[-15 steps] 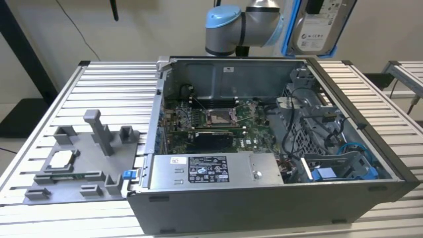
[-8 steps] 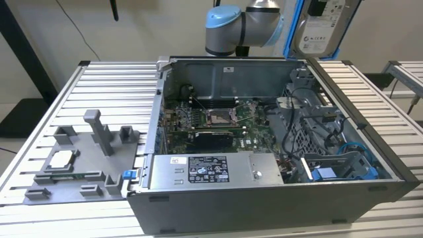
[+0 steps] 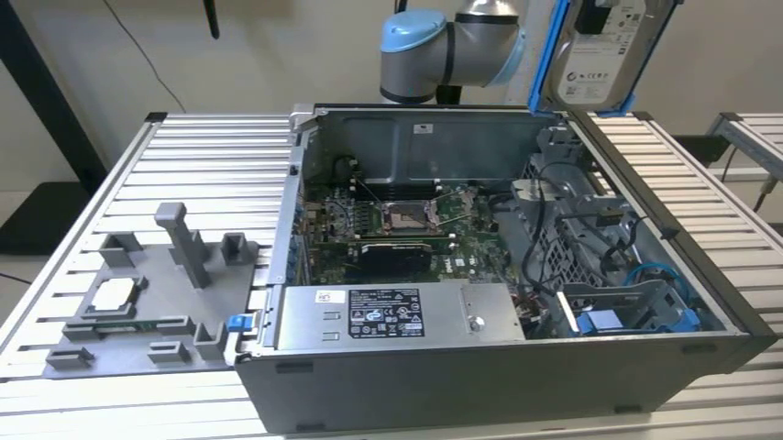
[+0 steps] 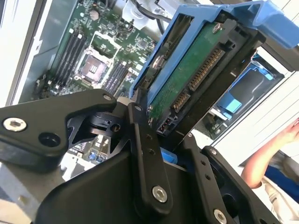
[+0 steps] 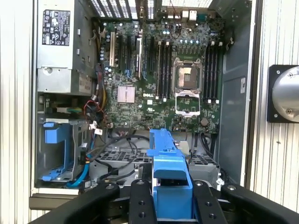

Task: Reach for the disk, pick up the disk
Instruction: 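Pick up the disk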

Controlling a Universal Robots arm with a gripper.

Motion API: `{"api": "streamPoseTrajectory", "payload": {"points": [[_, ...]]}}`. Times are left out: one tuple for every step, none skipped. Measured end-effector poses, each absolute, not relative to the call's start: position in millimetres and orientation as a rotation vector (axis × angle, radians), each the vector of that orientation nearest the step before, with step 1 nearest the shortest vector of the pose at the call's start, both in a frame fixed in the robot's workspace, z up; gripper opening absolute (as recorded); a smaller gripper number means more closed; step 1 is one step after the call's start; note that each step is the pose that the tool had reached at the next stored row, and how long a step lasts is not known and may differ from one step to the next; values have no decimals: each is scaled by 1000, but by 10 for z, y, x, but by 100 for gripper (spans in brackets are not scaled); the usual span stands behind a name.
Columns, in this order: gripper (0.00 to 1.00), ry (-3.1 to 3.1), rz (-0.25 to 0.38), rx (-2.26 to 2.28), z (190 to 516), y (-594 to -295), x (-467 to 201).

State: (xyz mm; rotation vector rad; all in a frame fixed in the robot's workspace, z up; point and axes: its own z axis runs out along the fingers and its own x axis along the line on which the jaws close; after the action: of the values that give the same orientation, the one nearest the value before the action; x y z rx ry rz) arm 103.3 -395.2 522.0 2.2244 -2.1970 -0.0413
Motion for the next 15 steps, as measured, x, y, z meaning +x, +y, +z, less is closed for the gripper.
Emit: {"api": "streamPoseTrajectory", "payload": {"points": [[0, -2197, -41, 2225, 5219, -3967, 1033], [0, -2197, -41, 2224, 5219, -3981, 1033], [0, -2197, -41, 2225, 5219, -3997, 1033], [0, -2197, -41, 2224, 5219, -4012, 1033], [0, -2197, -41, 2224, 5220, -4027, 1033], [0, -2197, -41, 2224, 5220, -4042, 1033], [0, -2197, -41, 2224, 5219, -4057, 1033], [0, -2197, -41, 2224, 5219, -4072, 1033], [0, -2197, -41, 2224, 5220, -4087, 1033], [0, -2197, -42, 2224, 5219, -4102, 1033], [0, -2197, -42, 2224, 5219, -4115, 1033], [0, -2197, -42, 2224, 5219, -4130, 1033], [0, -2197, -42, 2224, 5219, -4145, 1033], [0, -2197, -42, 2224, 5220, -4159, 1033], [0, -2197, -42, 2224, 5219, -4173, 1033]]}}
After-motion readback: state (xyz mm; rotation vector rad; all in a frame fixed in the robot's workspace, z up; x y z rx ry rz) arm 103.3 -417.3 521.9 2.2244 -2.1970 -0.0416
